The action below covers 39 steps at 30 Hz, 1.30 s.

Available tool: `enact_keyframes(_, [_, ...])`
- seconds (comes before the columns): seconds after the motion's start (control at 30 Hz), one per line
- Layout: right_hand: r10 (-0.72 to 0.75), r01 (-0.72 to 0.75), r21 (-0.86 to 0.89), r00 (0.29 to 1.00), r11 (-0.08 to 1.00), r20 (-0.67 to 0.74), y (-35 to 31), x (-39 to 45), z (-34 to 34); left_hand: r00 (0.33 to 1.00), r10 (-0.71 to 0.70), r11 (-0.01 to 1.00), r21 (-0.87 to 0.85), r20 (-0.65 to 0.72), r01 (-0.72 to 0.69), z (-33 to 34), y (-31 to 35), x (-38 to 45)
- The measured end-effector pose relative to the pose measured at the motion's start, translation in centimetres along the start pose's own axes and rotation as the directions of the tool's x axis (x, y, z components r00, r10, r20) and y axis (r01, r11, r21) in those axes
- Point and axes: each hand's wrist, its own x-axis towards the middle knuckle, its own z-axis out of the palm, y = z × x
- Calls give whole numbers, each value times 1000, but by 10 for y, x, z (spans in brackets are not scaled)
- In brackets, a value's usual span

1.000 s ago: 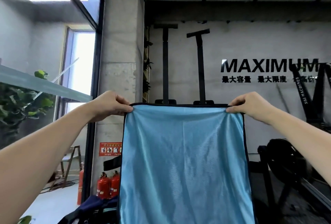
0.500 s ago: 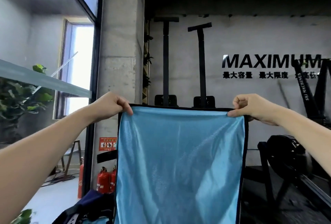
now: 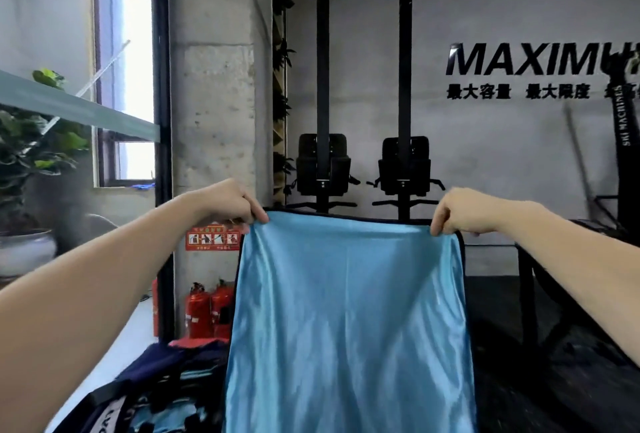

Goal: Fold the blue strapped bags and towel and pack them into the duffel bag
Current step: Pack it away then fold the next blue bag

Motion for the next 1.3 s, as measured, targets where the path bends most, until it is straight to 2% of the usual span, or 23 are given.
enact_keyframes(0.07, [19,-49,-199,989,979,-149,-2,25,10,998,-51,991,-124,-40,46,13,1,25])
enact_keyframes(0.13, [-16,-119,-319,920,940,-391,-6,43,11,987,-17,989,-149,-157,-7,18,7,51])
enact_keyframes(0.2, [-29,-171,-301,829,938,-559,-7,59,5,946,63,992,-86,-318,-95,16,18,67])
enact_keyframes(0.3, [27,-164,-148,754,975,-656,-4,77,-8,882,125,984,-56,-455,-168,8,34,75])
enact_keyframes(0.37, [37,-105,-61,741,993,-670,-2,78,-13,854,145,979,-56,-500,-198,1,40,74])
enact_keyframes(0.47, [-33,18,-29,721,999,-692,4,64,-9,833,179,968,-59,-524,-246,0,39,59])
enact_keyframes(0.63, [-83,136,21,711,991,-698,14,10,30,856,175,972,-55,-487,-230,22,16,11])
enact_keyframes(0.8, [-101,204,100,782,974,-616,34,-91,119,912,141,979,-81,-384,-185,93,-39,-72])
enact_keyframes(1.0, [-168,273,143,849,951,-501,54,-241,235,946,207,976,-7,-251,-216,204,-109,-222])
enact_keyframes(1.07, [-160,274,188,871,943,-464,59,-287,263,948,208,973,-51,-241,-226,234,-130,-269])
enact_keyframes(1.17, [-172,274,218,903,937,-394,71,-337,289,969,128,969,-184,-214,-168,267,-148,-324])
enact_keyframes(1.3, [-149,231,221,931,948,-333,76,-359,295,968,117,952,-251,-222,-173,288,-152,-351])
